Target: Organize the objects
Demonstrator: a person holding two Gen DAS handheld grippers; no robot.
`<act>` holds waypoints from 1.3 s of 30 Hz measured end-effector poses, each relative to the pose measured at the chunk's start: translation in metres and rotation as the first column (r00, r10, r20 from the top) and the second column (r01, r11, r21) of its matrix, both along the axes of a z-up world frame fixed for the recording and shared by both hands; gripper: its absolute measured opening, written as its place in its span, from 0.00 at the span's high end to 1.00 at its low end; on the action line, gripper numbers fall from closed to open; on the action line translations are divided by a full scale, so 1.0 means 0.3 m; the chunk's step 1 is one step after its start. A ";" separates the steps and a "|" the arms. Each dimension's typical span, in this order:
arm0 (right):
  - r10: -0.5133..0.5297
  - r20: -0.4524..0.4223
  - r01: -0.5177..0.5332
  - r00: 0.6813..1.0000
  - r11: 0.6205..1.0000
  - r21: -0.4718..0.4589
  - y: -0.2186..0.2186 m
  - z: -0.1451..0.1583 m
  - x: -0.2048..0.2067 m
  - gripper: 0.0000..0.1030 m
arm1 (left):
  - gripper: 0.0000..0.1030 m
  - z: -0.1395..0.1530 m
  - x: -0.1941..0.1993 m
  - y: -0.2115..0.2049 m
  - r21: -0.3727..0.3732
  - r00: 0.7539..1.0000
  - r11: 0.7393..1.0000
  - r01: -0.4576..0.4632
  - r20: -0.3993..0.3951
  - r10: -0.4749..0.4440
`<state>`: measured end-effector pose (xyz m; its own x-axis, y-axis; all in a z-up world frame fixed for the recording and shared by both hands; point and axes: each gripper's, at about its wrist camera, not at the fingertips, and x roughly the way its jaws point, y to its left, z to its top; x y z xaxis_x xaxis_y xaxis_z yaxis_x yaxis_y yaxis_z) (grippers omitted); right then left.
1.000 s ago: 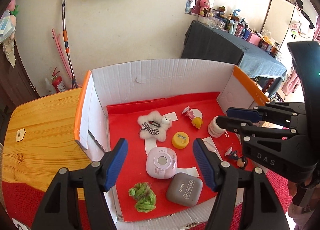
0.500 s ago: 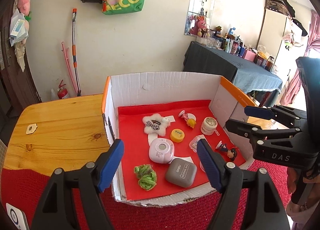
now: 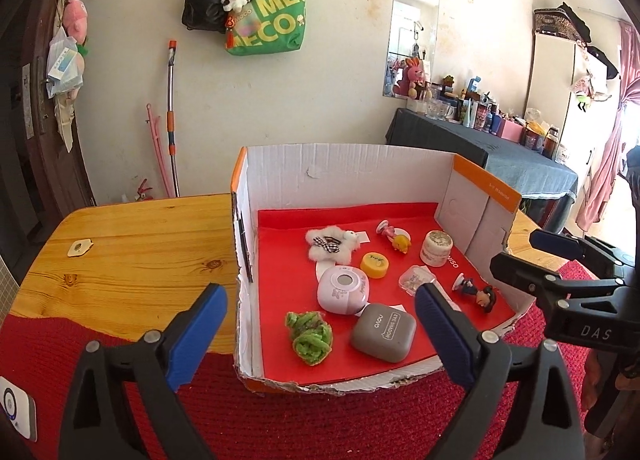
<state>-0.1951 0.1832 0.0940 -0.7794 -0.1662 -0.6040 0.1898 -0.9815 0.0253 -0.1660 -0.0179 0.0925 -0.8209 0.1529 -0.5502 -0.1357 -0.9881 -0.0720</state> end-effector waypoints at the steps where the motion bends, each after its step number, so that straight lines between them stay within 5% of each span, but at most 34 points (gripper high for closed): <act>1: -0.001 -0.010 0.001 1.000 1.000 0.000 -0.004 -0.012 0.001 0.17 | 0.06 -0.013 0.000 0.001 0.002 1.000 1.000 -0.007 -0.006 0.007; 14: -0.070 -0.054 0.074 0.996 0.995 0.065 -0.027 -0.136 -0.032 0.14 | 0.06 -0.101 -0.038 0.011 -0.041 0.997 0.997 -0.066 -0.034 0.065; 19: -0.082 -0.063 0.084 0.995 0.996 0.031 -0.005 -0.132 -0.025 0.06 | 0.06 -0.111 -0.044 0.002 -0.032 0.997 0.997 -0.074 -0.017 0.074; 39: -0.089 -0.083 0.093 0.993 0.994 0.052 -0.019 -0.123 -0.008 0.01 | 0.00 -0.102 -0.023 0.008 -0.046 0.996 0.996 -0.074 -0.052 0.072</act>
<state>-0.1976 0.1775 0.0570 -0.8360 -0.0601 -0.5455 0.0987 -0.9942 -0.0418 -0.1730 -0.0154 0.0619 -0.8557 0.0660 -0.5132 -0.0653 -0.9977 -0.0194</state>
